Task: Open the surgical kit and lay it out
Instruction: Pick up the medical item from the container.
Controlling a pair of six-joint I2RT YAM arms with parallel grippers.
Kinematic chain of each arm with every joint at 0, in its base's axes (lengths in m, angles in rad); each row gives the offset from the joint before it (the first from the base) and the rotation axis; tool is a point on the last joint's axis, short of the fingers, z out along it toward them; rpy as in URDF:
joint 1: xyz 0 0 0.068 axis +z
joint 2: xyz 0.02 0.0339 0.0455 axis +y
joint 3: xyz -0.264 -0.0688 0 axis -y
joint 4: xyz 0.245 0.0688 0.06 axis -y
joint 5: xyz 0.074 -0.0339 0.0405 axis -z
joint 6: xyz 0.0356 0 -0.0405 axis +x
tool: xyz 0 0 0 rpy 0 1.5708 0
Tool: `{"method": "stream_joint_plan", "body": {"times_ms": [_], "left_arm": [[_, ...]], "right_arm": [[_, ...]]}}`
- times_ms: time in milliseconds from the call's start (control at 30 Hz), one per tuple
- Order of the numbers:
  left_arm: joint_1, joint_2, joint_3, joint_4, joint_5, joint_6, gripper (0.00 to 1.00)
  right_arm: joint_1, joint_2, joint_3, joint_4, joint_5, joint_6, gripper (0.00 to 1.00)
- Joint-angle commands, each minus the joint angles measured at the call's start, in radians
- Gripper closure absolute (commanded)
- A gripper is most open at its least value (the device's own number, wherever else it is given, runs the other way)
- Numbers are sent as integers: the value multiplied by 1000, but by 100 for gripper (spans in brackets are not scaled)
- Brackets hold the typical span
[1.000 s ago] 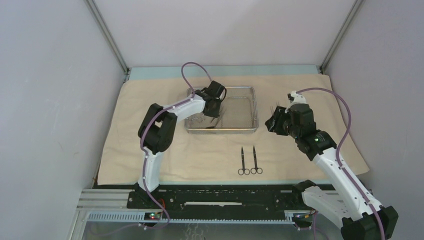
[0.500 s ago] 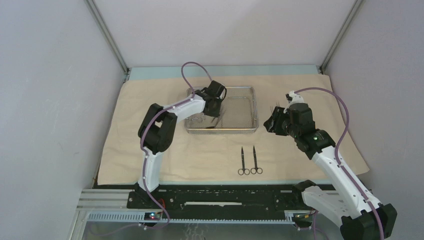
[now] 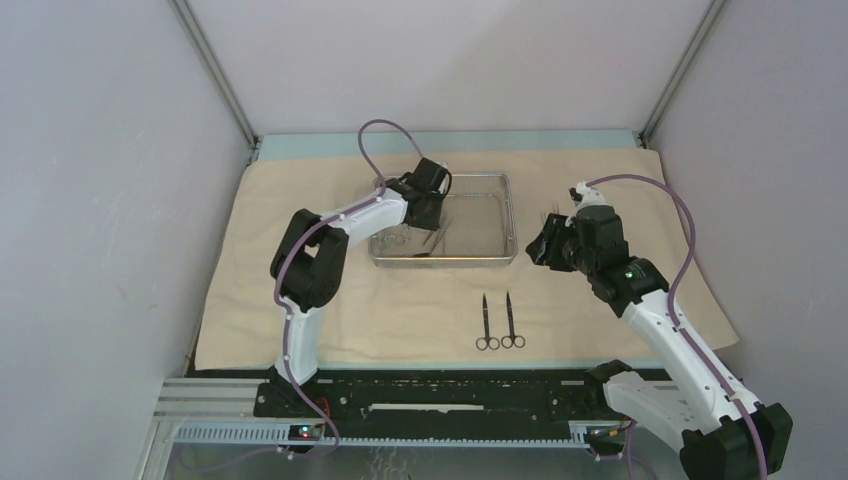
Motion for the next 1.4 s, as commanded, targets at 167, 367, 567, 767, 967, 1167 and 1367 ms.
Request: {"method": "stream_joint_plan", "body": {"times_ms": [167,367,567,767,967,1167,1367], "left_arm": [[-4,-34,-54,35,4,-1,69],[-4,-20,-64,40,10,-2,70],[-4,-19,-78,49,20,-7,71],[-4,-20,-85,53,29,-6,71],[-7,-11,-94,58,36,-10,71],[-13,0,-96,60,33,-14,75],[-13,6,-112,70,30,-26,76]], "right_arm": [[-6,-5,42,12,-7,-19,47],[-7,-5,41,9,-7,-19,47],[-7,-5,41,9,-7,-19,47],[-6,6,41,11,-14,-19,47],[-7,4,41,9,-11,-19,47],[-7,6,41,6,-13,-18,47],[-7,-3,40,3,-14,-18,47]]}}
